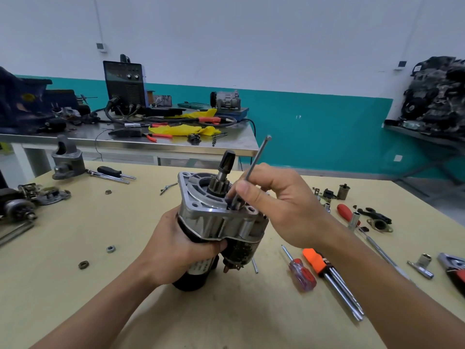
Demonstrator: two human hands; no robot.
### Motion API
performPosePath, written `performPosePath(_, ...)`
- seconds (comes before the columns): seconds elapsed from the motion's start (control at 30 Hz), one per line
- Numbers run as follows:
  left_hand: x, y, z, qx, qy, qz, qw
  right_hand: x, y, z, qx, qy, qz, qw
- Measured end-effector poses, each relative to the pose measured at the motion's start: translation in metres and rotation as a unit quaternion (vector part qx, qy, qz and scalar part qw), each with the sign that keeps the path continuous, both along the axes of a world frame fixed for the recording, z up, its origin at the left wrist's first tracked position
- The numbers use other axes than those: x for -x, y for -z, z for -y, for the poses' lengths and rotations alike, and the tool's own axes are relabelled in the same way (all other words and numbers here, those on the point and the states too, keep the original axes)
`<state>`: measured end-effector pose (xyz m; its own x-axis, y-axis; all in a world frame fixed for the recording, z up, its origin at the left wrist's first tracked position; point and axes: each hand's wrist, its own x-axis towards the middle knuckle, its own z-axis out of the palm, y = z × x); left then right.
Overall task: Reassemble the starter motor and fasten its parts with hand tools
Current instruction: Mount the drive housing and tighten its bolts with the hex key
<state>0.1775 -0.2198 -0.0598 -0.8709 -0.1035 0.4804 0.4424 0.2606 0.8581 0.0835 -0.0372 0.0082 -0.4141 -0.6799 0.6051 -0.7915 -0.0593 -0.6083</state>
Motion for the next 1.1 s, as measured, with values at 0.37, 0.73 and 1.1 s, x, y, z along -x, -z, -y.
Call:
performPosePath(0.37,0.0,0.001,0.0,-0.005,-0.015,0.007,1.0,0.002,-0.02,-0.013,0.096,-0.091,0.127,0.983)
performPosePath(0.73,0.0,-0.001,-0.002,-0.001,-0.004,0.0,1.0,-0.005,-0.03,-0.007,0.149,-0.099,0.197,0.964)
performPosePath(1.1,0.002,0.001,-0.005,0.025,0.018,0.018,0.999,-0.019,-0.038,0.004,0.237,0.038,0.133,0.962)
